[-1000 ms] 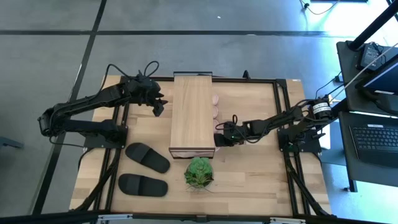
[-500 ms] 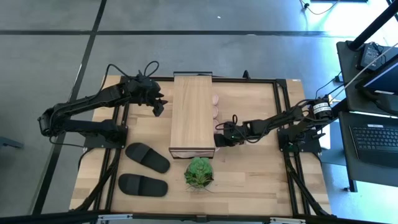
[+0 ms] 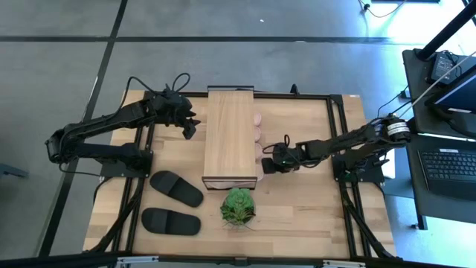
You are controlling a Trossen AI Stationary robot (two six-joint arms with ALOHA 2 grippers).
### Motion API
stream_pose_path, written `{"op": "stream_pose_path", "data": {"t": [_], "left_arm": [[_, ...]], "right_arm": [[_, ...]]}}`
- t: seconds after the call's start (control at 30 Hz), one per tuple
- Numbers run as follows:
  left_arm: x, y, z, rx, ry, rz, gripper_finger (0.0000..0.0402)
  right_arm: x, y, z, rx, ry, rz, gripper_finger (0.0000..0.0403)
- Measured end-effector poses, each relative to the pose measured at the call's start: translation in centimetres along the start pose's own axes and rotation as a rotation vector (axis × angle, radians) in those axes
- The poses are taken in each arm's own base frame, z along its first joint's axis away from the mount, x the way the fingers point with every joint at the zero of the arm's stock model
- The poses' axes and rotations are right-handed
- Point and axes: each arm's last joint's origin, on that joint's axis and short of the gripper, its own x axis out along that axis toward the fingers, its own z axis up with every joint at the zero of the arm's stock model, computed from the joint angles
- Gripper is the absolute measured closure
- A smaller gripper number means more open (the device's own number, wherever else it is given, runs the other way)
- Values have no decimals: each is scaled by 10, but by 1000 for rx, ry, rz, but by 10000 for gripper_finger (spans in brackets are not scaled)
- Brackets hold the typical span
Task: Pick and place slides into the shelf
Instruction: Put the black slipper on the shelf
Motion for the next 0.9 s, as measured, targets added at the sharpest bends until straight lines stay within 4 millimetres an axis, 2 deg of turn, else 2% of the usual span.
{"op": "stream_pose_path", "data": {"t": [0.13, 0.23, 0.5, 0.8, 0.9], "left_arm": [[0, 0, 0, 0, 0, 0, 214], [0, 0, 0, 0, 0, 0, 214], [0, 0, 0, -21, 0, 1, 214], [0, -1, 3, -113, -32, -7, 214], [0, -1, 5, -155, -49, -12, 214]], "right_arm": [[-25, 1, 5, -11, -43, 21, 201], [-43, 3, 15, -81, -96, 79, 201], [-87, -1, 59, -275, -343, 160, 201], [-112, -26, 121, -559, -451, 192, 201], [-118, -34, 134, -644, -481, 200, 201]]}}
